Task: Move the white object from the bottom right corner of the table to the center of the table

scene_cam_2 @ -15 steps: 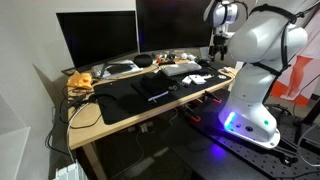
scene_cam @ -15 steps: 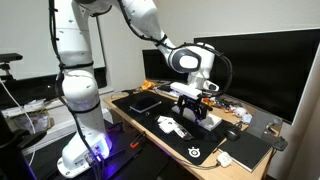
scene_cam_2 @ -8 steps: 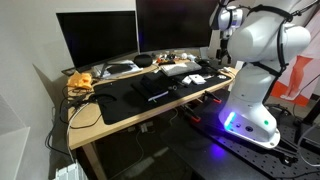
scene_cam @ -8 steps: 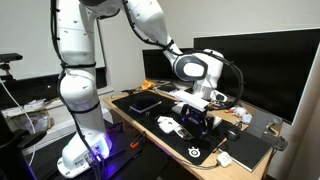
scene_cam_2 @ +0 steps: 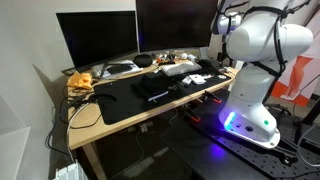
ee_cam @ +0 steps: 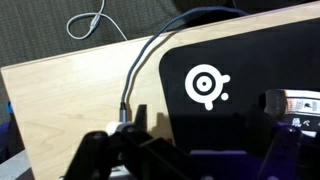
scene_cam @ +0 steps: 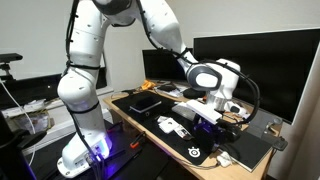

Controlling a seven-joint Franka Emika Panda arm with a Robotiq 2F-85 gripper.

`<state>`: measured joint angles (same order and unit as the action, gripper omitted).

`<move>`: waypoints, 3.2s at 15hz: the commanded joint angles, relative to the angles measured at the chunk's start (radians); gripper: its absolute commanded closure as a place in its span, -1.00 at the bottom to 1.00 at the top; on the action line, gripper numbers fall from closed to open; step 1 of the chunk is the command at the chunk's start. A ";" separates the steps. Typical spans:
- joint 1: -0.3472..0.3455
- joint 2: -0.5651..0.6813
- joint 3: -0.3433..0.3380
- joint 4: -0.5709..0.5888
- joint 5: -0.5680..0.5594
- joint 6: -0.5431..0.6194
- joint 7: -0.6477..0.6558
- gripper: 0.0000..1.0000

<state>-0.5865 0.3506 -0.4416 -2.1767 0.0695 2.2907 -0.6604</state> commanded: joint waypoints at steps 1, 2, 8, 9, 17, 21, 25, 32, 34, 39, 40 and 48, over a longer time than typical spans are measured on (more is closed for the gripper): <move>-0.068 0.062 0.041 0.092 0.024 -0.026 0.013 -1.00; -0.083 0.072 0.048 0.107 0.022 -0.029 0.016 -1.00; -0.163 0.093 0.076 0.151 0.009 -0.026 0.011 -1.00; -0.174 0.100 0.083 0.160 0.011 -0.027 0.013 -1.00; -0.238 0.183 0.164 0.230 0.013 -0.014 0.008 -1.00; -0.256 0.218 0.182 0.261 0.006 -0.023 0.009 -1.00; -0.289 0.224 0.190 0.270 0.008 -0.030 -0.008 -1.00; -0.317 0.217 0.228 0.256 0.014 -0.017 -0.018 -1.00; -0.320 0.220 0.237 0.261 0.017 -0.024 -0.019 -1.00; -0.323 0.230 0.242 0.268 0.015 -0.023 -0.014 -0.94; -0.324 0.230 0.243 0.268 0.015 -0.024 -0.014 -0.77; -0.333 0.232 0.249 0.258 0.007 -0.004 -0.077 0.48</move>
<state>-0.8992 0.5841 -0.2111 -1.9232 0.0784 2.2901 -0.7067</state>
